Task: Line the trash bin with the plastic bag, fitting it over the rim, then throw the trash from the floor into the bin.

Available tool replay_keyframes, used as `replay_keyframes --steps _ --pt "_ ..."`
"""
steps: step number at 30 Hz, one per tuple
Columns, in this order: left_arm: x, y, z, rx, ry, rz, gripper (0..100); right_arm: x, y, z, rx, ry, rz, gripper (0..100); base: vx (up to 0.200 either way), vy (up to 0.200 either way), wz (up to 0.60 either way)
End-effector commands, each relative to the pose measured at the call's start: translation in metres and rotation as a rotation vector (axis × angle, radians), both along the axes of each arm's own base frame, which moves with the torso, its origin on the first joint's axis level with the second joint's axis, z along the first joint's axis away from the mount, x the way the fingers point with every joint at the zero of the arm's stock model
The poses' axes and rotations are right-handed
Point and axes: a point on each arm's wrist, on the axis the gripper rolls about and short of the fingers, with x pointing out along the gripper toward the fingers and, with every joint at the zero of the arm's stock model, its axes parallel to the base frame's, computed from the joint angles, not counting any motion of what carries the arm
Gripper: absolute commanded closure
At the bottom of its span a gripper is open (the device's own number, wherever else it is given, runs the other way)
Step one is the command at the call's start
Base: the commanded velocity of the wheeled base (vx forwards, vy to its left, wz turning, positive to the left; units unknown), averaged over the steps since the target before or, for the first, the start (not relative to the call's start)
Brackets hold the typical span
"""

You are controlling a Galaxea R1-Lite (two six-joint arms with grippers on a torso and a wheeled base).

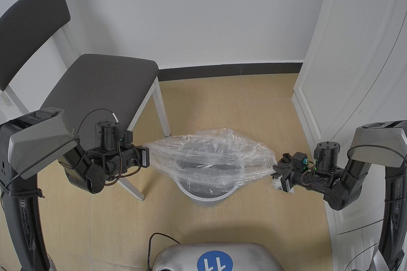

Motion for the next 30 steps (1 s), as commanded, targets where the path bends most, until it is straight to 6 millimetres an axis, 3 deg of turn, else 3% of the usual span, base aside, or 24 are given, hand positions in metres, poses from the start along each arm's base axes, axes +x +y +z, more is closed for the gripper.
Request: replay_keyframes --steps 1,19,23,30 --pt "0.004 0.004 -0.017 0.016 0.037 0.01 100 0.005 -0.015 -0.016 -0.025 0.03 -0.02 100 0.0 0.0 0.0" --pt "-0.001 0.003 -0.022 0.067 0.054 -0.017 100 0.003 -0.032 -0.037 -0.118 0.103 0.002 100 0.0 0.0 0.0" --pt "-0.006 -0.002 -0.023 0.07 0.059 -0.034 100 0.003 -0.033 -0.038 -0.121 0.114 0.002 100 0.0 0.0 0.0" --pt "-0.019 -0.028 -0.027 0.133 0.066 -0.043 100 0.0 -0.027 -0.033 -0.101 0.101 0.048 100 0.0 0.0 0.0"
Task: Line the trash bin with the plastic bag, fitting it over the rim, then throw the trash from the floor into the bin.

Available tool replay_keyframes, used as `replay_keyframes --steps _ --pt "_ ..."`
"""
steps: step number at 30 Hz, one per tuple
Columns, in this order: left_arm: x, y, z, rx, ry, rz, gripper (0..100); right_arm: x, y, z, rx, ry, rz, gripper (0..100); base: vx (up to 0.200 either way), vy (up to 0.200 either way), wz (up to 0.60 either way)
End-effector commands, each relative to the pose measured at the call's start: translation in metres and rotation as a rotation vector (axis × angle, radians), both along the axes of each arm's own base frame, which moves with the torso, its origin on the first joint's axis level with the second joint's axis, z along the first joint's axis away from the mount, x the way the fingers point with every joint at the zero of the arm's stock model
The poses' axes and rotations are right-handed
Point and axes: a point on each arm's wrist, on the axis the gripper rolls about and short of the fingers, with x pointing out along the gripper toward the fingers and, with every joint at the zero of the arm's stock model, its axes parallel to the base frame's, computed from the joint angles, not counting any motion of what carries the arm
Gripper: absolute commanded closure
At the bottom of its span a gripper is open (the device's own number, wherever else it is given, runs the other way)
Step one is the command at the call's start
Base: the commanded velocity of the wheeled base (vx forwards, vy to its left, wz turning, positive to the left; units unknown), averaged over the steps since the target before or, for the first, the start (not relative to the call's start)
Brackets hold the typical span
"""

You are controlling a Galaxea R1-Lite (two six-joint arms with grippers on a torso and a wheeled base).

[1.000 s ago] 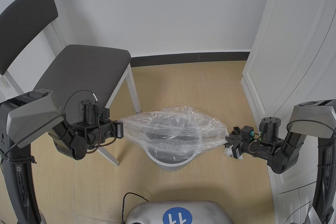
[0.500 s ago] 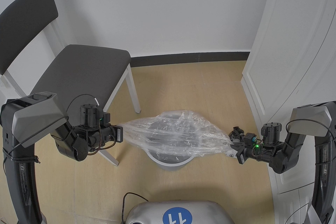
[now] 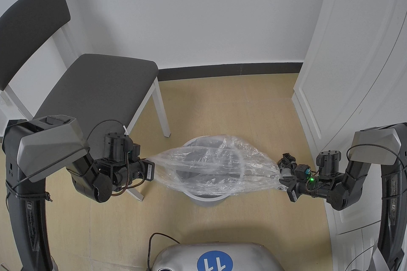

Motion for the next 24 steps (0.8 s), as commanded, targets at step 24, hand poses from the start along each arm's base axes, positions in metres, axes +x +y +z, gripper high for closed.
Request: replay_keyframes --steps 24 --pt "-0.023 0.0 -0.014 0.18 0.143 -0.049 100 -0.015 -0.007 0.01 -0.053 -0.018 0.043 100 0.0 0.0 0.0"
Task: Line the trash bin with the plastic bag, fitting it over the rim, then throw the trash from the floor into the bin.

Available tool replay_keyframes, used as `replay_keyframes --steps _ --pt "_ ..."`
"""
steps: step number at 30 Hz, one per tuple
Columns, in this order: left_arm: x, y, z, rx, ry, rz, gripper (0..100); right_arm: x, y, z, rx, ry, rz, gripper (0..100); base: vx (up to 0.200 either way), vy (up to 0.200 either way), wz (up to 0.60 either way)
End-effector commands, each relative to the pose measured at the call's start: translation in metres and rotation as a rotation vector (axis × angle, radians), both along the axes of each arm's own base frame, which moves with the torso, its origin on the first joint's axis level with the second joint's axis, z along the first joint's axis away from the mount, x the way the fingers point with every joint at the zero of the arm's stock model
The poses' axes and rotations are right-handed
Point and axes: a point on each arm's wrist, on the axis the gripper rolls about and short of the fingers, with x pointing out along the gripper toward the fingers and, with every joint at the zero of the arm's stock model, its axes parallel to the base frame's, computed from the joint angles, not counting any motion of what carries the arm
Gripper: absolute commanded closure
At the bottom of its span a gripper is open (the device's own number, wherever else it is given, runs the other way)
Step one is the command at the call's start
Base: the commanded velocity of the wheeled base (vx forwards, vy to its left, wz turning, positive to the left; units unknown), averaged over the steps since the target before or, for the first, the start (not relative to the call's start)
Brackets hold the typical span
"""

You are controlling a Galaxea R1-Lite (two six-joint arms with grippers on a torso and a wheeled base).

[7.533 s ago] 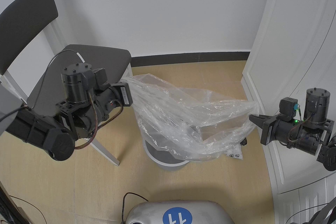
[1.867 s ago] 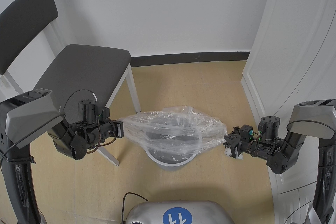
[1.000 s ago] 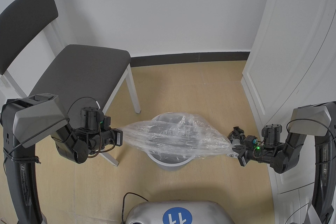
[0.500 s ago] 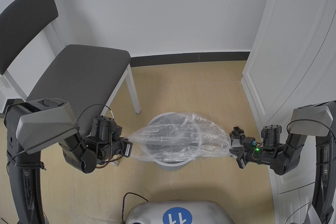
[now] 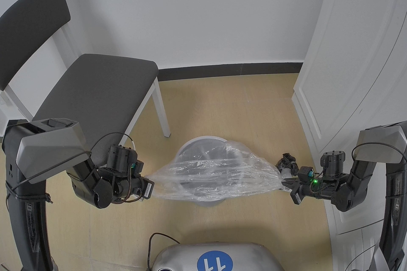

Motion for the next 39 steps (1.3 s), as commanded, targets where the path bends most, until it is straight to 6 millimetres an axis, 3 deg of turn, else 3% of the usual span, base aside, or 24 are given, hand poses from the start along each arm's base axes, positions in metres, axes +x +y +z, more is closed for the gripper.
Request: replay_keyframes --steps 1,14,24,34,39 --pt "0.0 0.004 0.005 -0.004 -0.004 0.006 100 -0.002 -0.005 0.001 -0.01 -0.001 -0.005 100 0.0 0.0 0.0" --pt "-0.007 0.004 0.001 0.037 0.009 -0.038 100 -0.009 -0.002 -0.002 -0.022 0.016 0.05 100 0.0 0.0 0.0" --pt "-0.009 0.001 -0.022 0.073 0.059 -0.07 100 -0.015 0.01 -0.026 -0.051 0.073 0.104 100 0.0 0.0 0.0" --pt "0.005 -0.002 -0.043 0.134 0.053 -0.002 100 -0.006 0.008 -0.033 -0.055 0.079 0.087 100 0.0 0.0 0.0" --pt "0.006 -0.002 -0.042 0.132 0.032 0.01 100 -0.005 0.006 -0.032 -0.054 0.073 0.082 100 0.0 0.0 0.0"
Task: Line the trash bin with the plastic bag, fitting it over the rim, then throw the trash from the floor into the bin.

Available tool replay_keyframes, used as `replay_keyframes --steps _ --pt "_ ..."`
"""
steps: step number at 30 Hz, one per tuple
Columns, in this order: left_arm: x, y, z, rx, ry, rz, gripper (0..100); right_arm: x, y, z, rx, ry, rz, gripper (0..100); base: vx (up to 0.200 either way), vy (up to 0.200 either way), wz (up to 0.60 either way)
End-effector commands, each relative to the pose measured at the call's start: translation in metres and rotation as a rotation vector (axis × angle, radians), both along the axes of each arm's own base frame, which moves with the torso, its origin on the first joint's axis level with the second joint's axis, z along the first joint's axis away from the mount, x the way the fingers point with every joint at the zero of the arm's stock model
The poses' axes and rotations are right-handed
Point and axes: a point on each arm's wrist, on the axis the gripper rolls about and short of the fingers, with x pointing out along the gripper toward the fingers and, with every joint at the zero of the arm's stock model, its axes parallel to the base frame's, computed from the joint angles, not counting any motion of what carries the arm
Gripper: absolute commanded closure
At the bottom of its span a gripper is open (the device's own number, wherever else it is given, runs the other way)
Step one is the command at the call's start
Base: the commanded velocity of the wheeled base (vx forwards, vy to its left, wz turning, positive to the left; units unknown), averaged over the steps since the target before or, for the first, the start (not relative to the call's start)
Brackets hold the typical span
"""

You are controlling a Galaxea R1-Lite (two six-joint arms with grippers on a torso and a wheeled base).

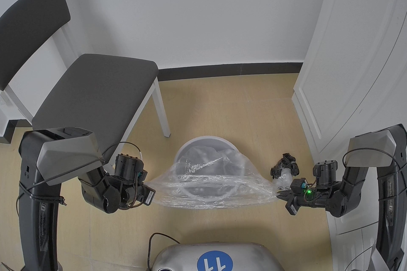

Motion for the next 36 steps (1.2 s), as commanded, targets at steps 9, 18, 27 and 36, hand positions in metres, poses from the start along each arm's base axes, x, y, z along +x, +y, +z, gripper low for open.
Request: replay_keyframes --steps 9,18,27,36 --pt "0.006 -0.005 -0.004 -0.032 -0.019 0.022 100 0.006 -0.001 -0.001 -0.026 -0.017 -0.043 100 0.0 0.0 0.0" --pt "-0.015 -0.001 0.032 -0.112 -0.01 -0.043 100 -0.009 0.001 0.018 -0.022 -0.029 -0.023 100 0.0 0.0 0.0" --pt "-0.026 0.004 0.037 -0.082 0.075 -0.081 100 -0.022 -0.002 0.025 -0.072 -0.043 0.02 100 0.0 0.0 0.0" --pt "-0.032 0.017 0.035 -0.059 0.113 -0.14 100 -0.03 -0.003 0.026 -0.097 -0.042 0.042 100 0.0 0.0 0.0"
